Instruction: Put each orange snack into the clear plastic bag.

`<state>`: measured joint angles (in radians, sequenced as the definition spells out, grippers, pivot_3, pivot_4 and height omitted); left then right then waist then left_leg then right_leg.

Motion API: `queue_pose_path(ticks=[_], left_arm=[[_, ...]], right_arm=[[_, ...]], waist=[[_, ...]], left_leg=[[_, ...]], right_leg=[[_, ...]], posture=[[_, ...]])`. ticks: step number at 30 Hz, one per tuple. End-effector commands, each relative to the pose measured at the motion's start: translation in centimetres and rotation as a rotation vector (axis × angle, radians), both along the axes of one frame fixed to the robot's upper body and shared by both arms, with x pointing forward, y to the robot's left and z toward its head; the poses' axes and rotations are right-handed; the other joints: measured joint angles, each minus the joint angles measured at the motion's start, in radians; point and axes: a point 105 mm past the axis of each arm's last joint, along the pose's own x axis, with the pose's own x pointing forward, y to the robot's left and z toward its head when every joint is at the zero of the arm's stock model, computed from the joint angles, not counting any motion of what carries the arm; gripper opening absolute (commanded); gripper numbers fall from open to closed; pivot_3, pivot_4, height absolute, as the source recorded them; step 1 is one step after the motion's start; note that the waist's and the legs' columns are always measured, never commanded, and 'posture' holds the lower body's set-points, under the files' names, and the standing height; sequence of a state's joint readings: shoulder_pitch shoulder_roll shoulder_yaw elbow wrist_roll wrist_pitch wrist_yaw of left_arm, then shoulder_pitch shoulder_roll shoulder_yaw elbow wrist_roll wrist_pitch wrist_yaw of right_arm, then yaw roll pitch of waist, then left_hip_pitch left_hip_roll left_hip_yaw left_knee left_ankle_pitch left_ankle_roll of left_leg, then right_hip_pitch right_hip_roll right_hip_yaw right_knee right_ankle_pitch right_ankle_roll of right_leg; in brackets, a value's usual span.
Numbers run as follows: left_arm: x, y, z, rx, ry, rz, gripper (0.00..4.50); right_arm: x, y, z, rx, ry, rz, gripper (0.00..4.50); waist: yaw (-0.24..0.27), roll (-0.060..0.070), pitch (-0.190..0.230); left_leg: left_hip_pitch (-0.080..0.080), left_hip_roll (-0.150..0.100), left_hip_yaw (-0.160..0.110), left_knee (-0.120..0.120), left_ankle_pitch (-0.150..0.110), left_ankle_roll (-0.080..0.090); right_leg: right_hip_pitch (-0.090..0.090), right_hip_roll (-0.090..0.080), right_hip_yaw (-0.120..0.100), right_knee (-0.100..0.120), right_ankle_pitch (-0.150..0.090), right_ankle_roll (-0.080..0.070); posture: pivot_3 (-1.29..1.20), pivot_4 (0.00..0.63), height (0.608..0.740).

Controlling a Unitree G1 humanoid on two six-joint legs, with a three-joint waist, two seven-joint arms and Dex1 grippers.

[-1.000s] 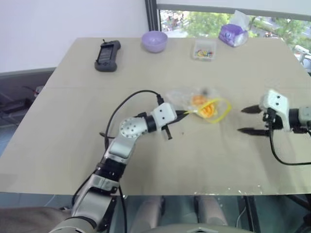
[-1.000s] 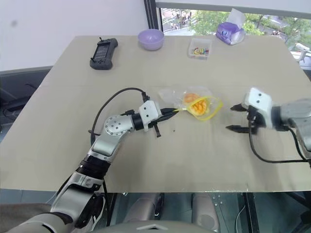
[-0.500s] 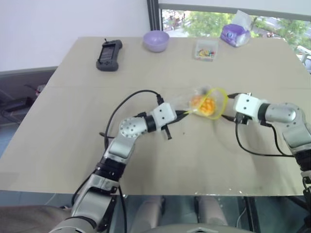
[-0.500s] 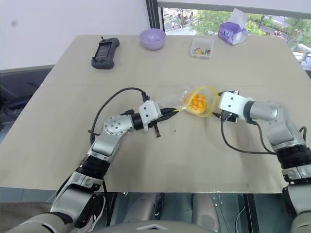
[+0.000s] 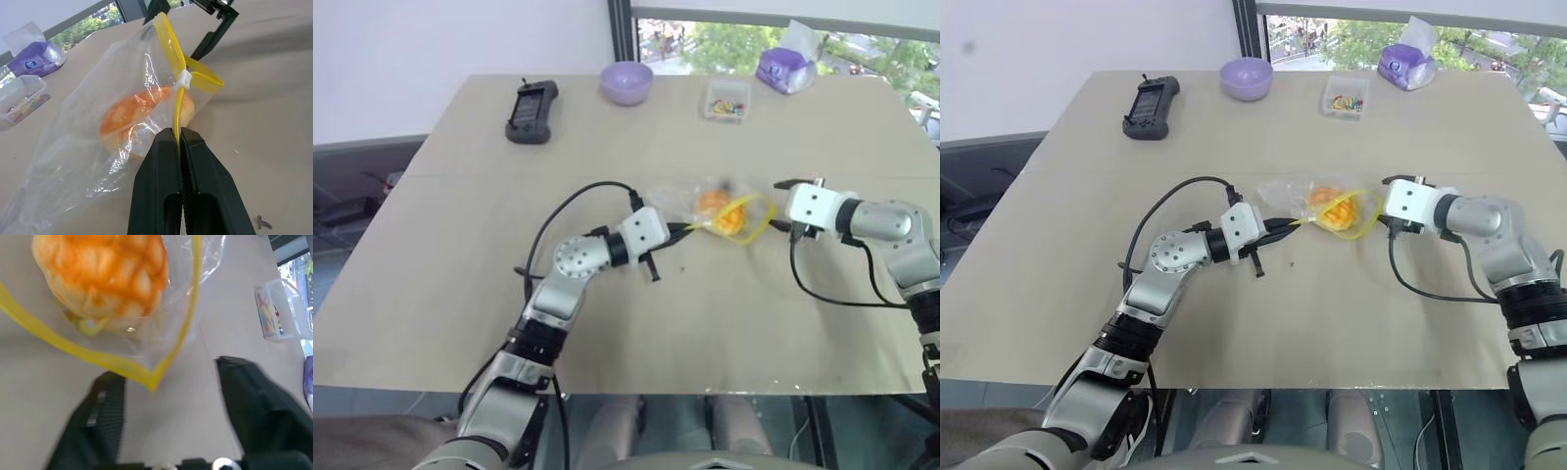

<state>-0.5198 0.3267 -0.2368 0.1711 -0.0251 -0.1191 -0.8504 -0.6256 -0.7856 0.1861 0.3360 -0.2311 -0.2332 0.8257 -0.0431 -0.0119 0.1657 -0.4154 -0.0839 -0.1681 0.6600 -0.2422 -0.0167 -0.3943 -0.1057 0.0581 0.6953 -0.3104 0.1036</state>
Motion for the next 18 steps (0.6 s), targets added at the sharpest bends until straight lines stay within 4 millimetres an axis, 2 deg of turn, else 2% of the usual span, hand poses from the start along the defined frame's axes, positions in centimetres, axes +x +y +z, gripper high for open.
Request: queue_pose_path(ticks=[1,2,4,11,14,18], left_arm=[[-0.1,-0.2,0.9,-0.021,-0.033,-0.009,0.00],[-0.1,-0.2,0.9,-0.021,-0.033,-0.009,0.00],[0.0,-0.1,1.0,-0.022,-0.035,-0.006,0.00],[0.5,0.4,1.3,-0.028,-0.048,0.021,0.00],[1.5,0.9,2.5,-0.061,-0.086,0.070,0.00],[3.2,1.9,5.9,-0.174,-0.154,0.156,0.00]], right_arm=[[-0.2,0.9,1.3,0.022,-0.035,0.048,1.28],[-0.3,1.0,1.2,0.020,-0.030,0.052,0.79],[-0.3,1.0,1.0,0.011,-0.024,0.054,0.24],[0.1,-0.4,1.9,-0.001,-0.051,0.005,0.24],[0.8,-1.2,3.7,0.031,-0.112,-0.050,0.24],[1.8,-2.0,7.5,0.146,-0.232,-0.108,0.24]], waist=[[0.000,0.000,0.000],[-0.001,0.000,0.000],[0.000,0.000,0.000],[0.000,0.000,0.000],[0.000,0.000,0.000],[-0.001,0.000,0.000]], left_leg=[[0.000,0.000,0.000,0.000,0.000,0.000],[0.000,0.000,0.000,0.000,0.000,0.000],[0.000,0.000,0.000,0.000,0.000,0.000],[0.000,0.000,0.000,0.000,0.000,0.000],[0.000,0.000,0.000,0.000,0.000,0.000],[0.000,0.000,0.000,0.001,0.000,0.000]], right_leg=[[0.000,0.000,0.000,0.000,0.000,0.000],[0.000,0.000,0.000,0.000,0.000,0.000],[0.000,0.000,0.000,0.000,0.000,0.000],[0.000,0.000,0.000,0.000,0.000,0.000],[0.000,0.000,0.000,0.000,0.000,0.000],[0.000,0.000,0.000,0.001,0.000,0.000]], posture=[[0.00,0.150,0.740],[0.00,0.150,0.740],[0.00,0.150,0.740],[0.00,0.150,0.740],[0.00,0.150,0.740],[0.00,0.150,0.740]])
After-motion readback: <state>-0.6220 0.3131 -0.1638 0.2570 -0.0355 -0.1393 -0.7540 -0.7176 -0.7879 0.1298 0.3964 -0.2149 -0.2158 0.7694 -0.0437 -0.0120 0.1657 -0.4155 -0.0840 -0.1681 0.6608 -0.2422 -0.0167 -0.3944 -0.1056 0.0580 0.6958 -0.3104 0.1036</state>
